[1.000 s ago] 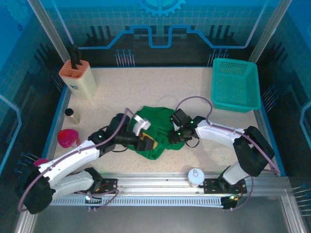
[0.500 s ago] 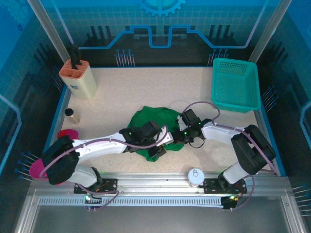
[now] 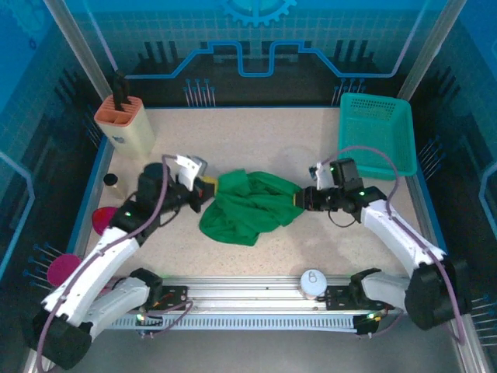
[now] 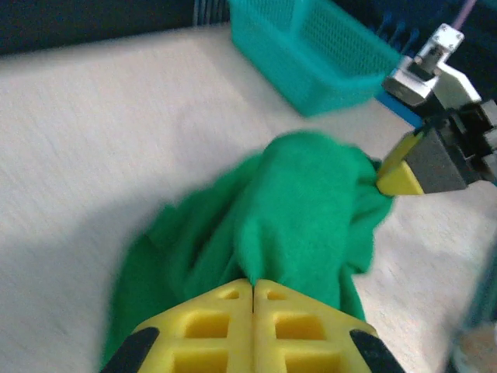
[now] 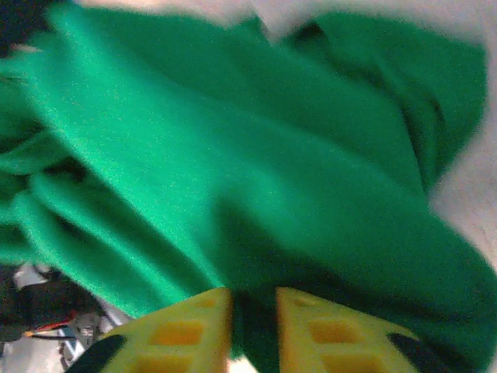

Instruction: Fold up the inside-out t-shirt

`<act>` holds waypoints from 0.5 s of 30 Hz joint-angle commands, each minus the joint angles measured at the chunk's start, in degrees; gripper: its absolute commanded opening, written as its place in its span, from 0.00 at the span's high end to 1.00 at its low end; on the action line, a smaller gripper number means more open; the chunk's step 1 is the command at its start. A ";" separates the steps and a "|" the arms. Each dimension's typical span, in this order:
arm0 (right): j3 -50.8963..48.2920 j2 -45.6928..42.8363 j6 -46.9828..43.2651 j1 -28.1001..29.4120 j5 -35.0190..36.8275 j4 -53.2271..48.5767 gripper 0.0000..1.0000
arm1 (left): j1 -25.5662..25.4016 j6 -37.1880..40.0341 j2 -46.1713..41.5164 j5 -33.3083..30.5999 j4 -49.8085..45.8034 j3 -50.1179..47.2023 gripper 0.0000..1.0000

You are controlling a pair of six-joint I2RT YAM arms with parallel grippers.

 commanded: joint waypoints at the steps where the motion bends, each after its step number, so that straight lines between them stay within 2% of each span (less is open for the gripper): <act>1: -2.68 3.78 -1.81 5.13 11.51 -9.69 0.59 | -0.14 -15.12 2.37 5.29 4.71 -12.38 0.76; 3: -0.90 2.48 -3.10 9.99 14.58 -10.36 0.53 | -1.58 -17.88 0.45 3.38 5.81 -14.29 0.66; 6: 3.93 2.10 -5.18 13.92 15.23 -12.50 0.48 | -2.73 -16.62 -2.41 0.84 -1.20 -10.33 0.55; 9: 9.39 4.50 -4.80 16.19 16.91 -14.93 0.48 | -4.35 -15.32 -1.65 3.78 -6.48 -4.76 0.49; 12: 10.96 7.18 -2.95 18.97 17.47 -12.53 0.47 | -10.28 -16.16 3.28 1.94 -11.17 0.92 0.45; 15: 10.88 10.42 -0.69 20.98 18.10 -8.07 0.45 | -17.54 -19.66 9.75 1.22 -10.59 4.16 0.44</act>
